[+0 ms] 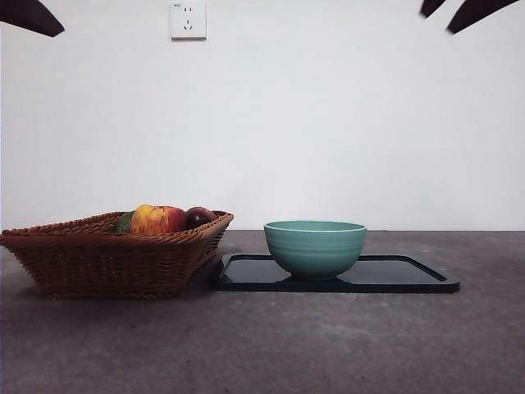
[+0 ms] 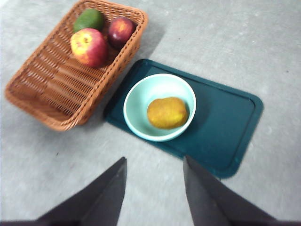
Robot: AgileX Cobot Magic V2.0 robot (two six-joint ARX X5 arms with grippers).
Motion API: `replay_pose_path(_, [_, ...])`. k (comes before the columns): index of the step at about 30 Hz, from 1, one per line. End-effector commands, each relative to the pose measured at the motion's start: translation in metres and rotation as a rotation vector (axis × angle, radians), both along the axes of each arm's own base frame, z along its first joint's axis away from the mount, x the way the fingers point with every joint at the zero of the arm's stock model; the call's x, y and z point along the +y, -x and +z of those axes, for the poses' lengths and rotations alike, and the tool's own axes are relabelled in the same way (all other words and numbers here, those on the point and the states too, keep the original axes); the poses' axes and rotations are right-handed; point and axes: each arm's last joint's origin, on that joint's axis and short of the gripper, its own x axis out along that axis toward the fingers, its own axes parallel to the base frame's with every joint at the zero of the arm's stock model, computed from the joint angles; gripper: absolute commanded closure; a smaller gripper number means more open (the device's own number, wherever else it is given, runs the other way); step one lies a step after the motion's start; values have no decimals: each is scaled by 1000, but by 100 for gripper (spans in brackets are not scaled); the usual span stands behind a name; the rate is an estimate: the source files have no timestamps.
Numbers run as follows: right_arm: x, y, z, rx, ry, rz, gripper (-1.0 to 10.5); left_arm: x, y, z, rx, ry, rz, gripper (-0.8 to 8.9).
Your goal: Pick up the wifruite, put it on the bowl, pick up the plate, put it on desk
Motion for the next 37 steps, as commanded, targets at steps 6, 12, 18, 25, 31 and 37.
replay_pose_path(6, [-10, 43, -26, 20, -89, 136, 753, -1, -1, 2, -15, 2, -15, 501])
replay_pose_path(12, [-17, 67, -55, 62, -127, 184, 753, -1, -1, 2, -15, 2, -15, 501])
replay_pose_path(18, [-20, 77, -60, 50, -135, 191, 753, -1, -1, 2, -15, 2, -15, 501])
replay_pose_path(25, [-21, 78, -59, 49, -135, 191, 753, -1, -1, 2, -14, 1, -15, 501])
replay_pose_path(31, [-21, 78, -59, 49, -135, 191, 753, -1, -1, 2, -15, 2, -15, 501])
replay_pose_path(37, [-21, 78, -59, 49, -135, 191, 753, -1, -1, 2, -16, 2, -15, 501])
